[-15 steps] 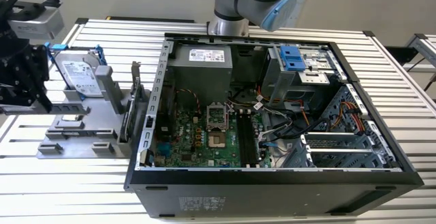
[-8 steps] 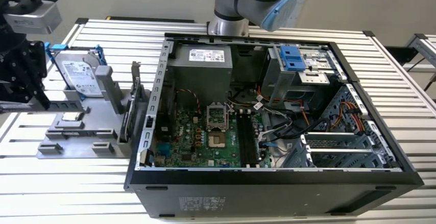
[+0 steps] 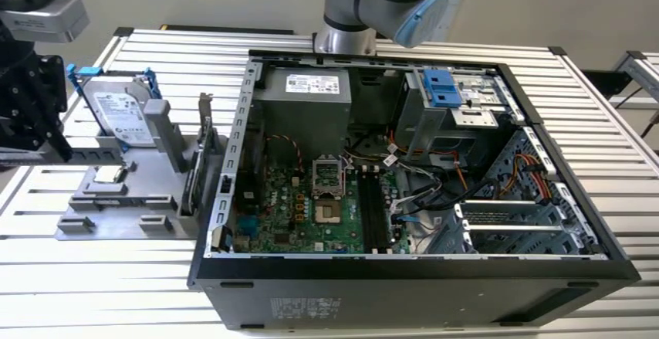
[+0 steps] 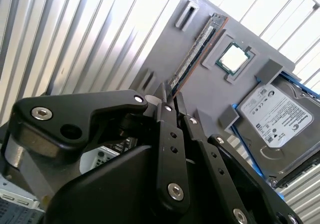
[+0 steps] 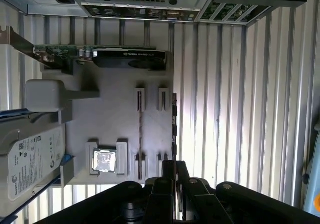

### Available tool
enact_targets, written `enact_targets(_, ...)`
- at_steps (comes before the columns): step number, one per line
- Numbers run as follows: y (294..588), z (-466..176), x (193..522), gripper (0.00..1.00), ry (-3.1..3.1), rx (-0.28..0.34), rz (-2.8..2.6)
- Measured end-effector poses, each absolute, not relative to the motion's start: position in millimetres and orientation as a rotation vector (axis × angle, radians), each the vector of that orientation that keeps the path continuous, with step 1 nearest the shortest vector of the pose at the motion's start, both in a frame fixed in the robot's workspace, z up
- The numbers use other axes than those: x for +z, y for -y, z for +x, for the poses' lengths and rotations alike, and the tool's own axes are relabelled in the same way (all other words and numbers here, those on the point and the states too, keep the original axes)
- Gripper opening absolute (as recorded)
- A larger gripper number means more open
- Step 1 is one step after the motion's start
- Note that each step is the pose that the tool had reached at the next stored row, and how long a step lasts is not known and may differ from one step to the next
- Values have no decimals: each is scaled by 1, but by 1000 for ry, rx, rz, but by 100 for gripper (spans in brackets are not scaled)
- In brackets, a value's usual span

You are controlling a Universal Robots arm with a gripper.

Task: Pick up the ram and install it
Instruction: 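Pick up the ram and move it above insertion slot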

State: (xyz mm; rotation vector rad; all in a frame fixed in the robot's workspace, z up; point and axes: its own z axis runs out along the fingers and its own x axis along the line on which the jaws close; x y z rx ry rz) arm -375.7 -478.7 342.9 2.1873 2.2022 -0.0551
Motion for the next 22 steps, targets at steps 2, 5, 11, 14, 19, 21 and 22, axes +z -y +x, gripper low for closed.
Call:
enact_targets(2,479,-376,345,0,-2202,-55,2188)
enact_targets(5,479,-376,348,0,-2202,-55,2188)
enact_targets(11,479,-376,354,0,-2201,-55,2189)
enact_targets(14,479,-376,357,0,-2201,-55,2189)
enact_targets(19,479,-376,363,0,-2201,-55,2189)
enact_targets(21,479,-376,365,0,-2200,-55,2189)
enact_targets(22,479,-376,366,0,-2200,-55,2189)
